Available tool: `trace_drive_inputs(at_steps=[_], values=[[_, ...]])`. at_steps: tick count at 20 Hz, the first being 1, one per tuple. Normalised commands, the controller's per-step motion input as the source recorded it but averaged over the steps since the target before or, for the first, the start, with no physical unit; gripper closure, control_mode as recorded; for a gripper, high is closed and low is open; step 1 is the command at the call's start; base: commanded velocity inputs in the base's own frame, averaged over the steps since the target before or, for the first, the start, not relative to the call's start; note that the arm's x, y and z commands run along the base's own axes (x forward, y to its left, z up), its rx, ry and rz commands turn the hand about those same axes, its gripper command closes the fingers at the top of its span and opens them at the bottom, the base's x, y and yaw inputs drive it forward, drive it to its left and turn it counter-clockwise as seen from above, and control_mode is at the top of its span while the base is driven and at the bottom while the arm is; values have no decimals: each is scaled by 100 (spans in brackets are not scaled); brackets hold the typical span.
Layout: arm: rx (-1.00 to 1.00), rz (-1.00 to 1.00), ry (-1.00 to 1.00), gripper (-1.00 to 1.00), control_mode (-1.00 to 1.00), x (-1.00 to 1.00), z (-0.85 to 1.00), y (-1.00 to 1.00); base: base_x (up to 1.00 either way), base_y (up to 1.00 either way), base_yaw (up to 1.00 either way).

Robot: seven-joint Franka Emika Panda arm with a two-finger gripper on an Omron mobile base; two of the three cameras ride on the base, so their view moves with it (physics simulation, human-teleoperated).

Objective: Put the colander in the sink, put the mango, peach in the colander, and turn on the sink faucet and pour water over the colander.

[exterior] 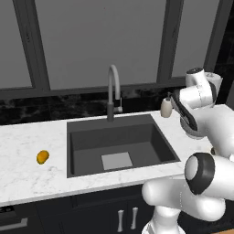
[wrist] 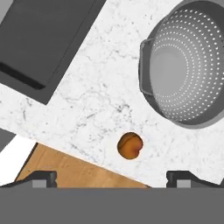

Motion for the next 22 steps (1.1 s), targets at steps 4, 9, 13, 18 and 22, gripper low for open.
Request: trace_drive_inputs(at_steps=[4,9,13,18,22], values=[[-2,19,8,-100,-100,50,-33,-36,0,0,0],[1,9,0,-100,-100,36,-28,-17,0,0,0],[2,0,-13,-100,-100,16,-37,-4,0,0,0],[0,0,-4,-100,-100,34,-37,0,0,0,0],[0,0,-4,-100,-100,35,-34,0,0,0,0]])
